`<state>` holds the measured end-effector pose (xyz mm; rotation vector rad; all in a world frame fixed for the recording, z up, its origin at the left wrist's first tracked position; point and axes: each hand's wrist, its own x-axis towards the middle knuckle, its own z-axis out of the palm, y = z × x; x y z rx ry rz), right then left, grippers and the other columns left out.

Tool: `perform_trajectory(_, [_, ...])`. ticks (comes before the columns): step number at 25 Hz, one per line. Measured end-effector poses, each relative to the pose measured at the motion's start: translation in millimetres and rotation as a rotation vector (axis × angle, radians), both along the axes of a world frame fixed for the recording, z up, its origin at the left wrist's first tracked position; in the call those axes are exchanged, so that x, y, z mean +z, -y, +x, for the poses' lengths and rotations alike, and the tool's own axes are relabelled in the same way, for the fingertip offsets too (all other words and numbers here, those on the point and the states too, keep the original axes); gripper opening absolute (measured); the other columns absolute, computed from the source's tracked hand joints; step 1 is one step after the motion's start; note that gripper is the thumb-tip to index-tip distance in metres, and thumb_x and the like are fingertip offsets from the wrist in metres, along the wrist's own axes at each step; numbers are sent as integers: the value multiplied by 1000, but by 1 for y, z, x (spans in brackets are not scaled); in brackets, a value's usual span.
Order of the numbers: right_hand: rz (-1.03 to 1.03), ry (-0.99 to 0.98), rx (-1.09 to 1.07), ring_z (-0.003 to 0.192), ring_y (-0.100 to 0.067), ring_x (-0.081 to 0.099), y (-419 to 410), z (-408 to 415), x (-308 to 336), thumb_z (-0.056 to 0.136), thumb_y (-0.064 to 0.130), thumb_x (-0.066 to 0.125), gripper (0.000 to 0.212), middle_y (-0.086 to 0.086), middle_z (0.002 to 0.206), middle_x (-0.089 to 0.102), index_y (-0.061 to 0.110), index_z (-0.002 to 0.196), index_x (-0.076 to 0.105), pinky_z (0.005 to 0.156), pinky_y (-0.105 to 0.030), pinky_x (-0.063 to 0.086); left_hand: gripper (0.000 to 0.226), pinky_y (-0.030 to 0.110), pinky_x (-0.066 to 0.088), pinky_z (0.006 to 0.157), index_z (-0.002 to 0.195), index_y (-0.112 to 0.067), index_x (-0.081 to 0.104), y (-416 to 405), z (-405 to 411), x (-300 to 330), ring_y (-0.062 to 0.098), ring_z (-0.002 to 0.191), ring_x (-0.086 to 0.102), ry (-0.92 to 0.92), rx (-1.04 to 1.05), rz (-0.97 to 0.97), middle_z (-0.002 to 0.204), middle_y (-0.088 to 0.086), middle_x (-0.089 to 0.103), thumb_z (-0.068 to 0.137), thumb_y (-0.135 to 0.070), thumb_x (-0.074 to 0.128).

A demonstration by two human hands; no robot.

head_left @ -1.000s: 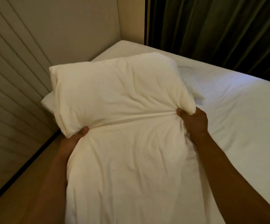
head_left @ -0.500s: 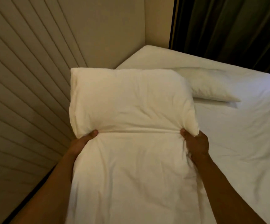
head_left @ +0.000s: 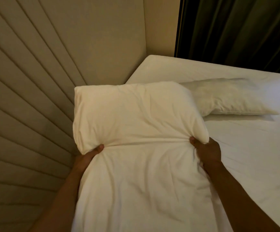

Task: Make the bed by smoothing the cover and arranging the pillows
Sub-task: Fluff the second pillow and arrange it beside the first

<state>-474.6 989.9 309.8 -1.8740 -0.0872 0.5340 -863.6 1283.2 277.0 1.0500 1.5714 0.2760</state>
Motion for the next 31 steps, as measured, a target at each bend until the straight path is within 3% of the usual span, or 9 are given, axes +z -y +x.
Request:
perform_trajectory(6, [58, -50, -120, 97, -29, 69, -125, 71, 0, 61, 56, 85, 59, -6, 99, 73, 18, 104, 71, 91, -47, 56, 96, 38, 47, 103, 127, -25, 64, -155, 128, 56, 15, 112, 66, 46, -151, 73, 128, -6, 67, 47, -71, 88])
perform_trajectory(10, [119, -60, -200, 100, -28, 67, -210, 111, 13, 66, 50, 86, 56, -5, 103, 72, 17, 110, 71, 94, -47, 54, 72, 33, 47, 97, 116, -28, 57, -239, 208, 112, 17, 103, 62, 96, -168, 181, 107, -5, 63, 59, -56, 91])
perform_trajectory(16, [128, 58, -313, 95, -25, 69, -352, 175, 46, 65, 52, 85, 51, -1, 98, 74, 23, 105, 72, 93, -49, 56, 101, 33, 48, 100, 130, -27, 62, -442, 307, 90, 13, 113, 64, 136, -341, 120, 129, -8, 66, 44, -73, 88])
perform_trajectory(19, [7, 61, -331, 101, -29, 67, -433, 213, 46, 58, 71, 79, 78, -6, 110, 72, 21, 117, 67, 94, -49, 55, 97, 40, 47, 104, 135, -20, 55, -512, 372, 107, 20, 121, 58, 86, -359, 232, 135, -5, 56, 57, -67, 87])
perform_trajectory(21, [-200, -64, -217, 109, -35, 63, -475, 233, 35, 43, 92, 67, 116, -13, 125, 64, 16, 130, 53, 97, -49, 52, 88, 46, 45, 106, 144, -3, 42, -539, 408, 98, 36, 129, 51, -238, -361, 556, 144, 16, 49, 79, -49, 76])
perform_trajectory(23, [-381, -192, 64, 122, -36, 56, -515, 232, 5, 53, 93, 60, 124, -13, 144, 50, 15, 147, 35, 99, -44, 50, 81, 52, 32, 115, 152, -1, 27, -529, 441, 77, 45, 138, 36, -408, -572, 851, 151, 29, 36, 90, -39, 61])
perform_trajectory(25, [-465, -228, 391, 136, -34, 42, -549, 214, -37, 75, 83, 52, 106, -1, 155, 32, 27, 157, 17, 104, -40, 43, 79, 55, 17, 121, 157, -15, 23, -500, 463, 20, 44, 147, 23, -404, -937, 998, 158, 25, 27, 93, -53, 49])
perform_trajectory(28, [-804, 126, 556, 152, -37, -7, -584, 204, -127, 81, 88, 25, 87, 4, 166, -14, 50, 153, -5, 119, -60, 1, 83, 65, 4, 118, 157, -40, 15, -486, 475, -94, 40, 153, 3, -569, -1295, 917, 167, 14, 7, 86, -80, 28])
perform_trajectory(31, [-950, 338, 535, 149, -39, -23, -601, 204, -191, 84, 87, 13, 78, 6, 163, -27, 53, 151, -10, 115, -67, -11, 86, 72, 3, 114, 157, -39, 19, -512, 462, -174, 43, 152, 0, -630, -1290, 1059, 167, 15, 3, 84, -82, 34])
